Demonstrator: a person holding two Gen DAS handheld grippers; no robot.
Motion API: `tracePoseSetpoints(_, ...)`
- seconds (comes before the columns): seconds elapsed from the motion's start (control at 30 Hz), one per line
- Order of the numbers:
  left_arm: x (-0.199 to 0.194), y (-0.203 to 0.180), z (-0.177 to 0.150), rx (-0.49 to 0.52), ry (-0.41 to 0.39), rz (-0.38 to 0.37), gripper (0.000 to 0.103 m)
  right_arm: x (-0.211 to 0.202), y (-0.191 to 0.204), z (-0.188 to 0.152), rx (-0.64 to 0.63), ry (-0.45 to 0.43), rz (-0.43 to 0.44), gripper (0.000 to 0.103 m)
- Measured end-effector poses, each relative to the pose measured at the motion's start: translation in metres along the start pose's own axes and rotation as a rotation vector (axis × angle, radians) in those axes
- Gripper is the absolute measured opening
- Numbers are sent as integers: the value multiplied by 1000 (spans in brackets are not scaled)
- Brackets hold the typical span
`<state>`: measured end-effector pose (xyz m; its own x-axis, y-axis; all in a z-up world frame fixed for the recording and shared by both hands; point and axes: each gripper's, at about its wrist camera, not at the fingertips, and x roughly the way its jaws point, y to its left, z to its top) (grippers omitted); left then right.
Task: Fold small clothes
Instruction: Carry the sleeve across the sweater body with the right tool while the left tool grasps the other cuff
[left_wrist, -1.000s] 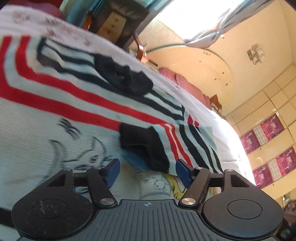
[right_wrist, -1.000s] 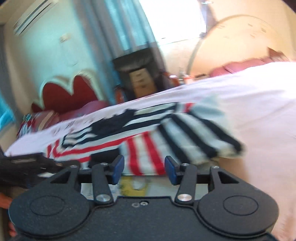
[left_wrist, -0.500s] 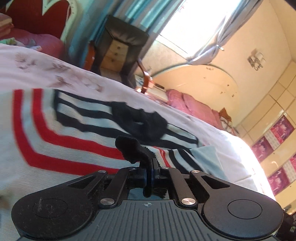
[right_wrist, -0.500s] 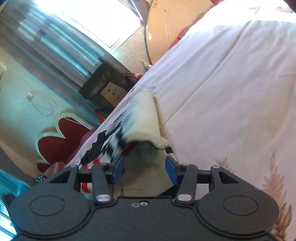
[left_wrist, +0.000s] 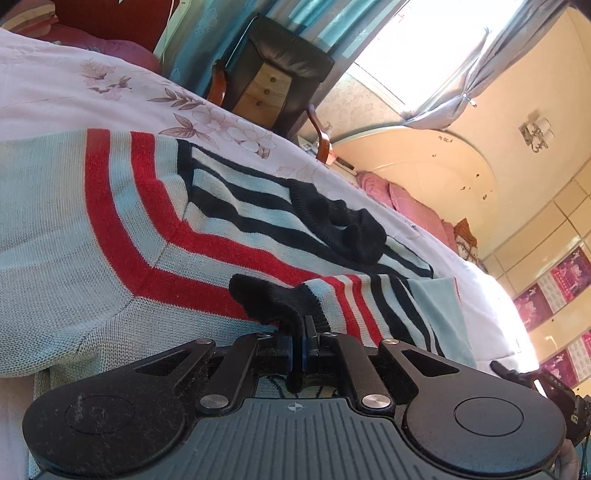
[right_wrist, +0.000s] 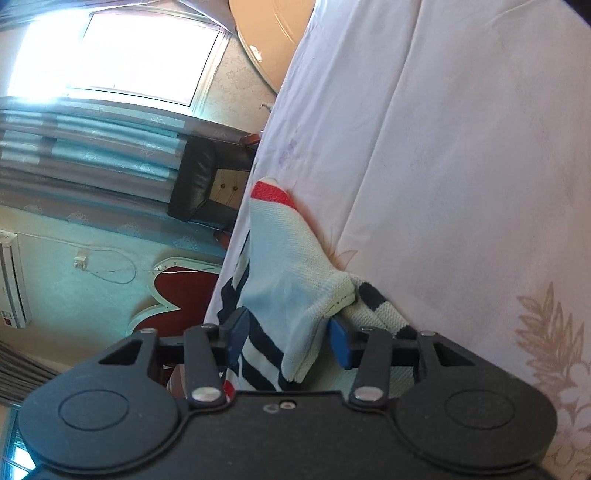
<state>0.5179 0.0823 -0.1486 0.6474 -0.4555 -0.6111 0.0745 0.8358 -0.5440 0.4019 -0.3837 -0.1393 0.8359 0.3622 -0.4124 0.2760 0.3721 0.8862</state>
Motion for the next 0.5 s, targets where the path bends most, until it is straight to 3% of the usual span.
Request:
tracePoseSetpoints(0.07,1,0,2,-2,-2,-4,4,6,1,0,-32,0,-41,23)
tracePoseSetpoints(0.1,-3,-1,3,7,-20,-18,4,7,1,-2,-69,-2,-78,7)
tracePoseSetpoints(0.13,-6,-5,5,24,-38,-30,4,7,4,-3,-106,-5,-104,7)
tracePoseSetpoints(0.23,-4,-12,12,70,-38,-16,4,-5,9,-9,-177,-41,-67,7)
tracePoseSetpoints(0.4,4,-15,28,96,-46,-15,4,-1,4,-10,-178,-50,-82,7)
tracePoseSetpoints(0.5,19,-9,22,109,45,66,4,3,-6,-11,-168,-16,-111,6)
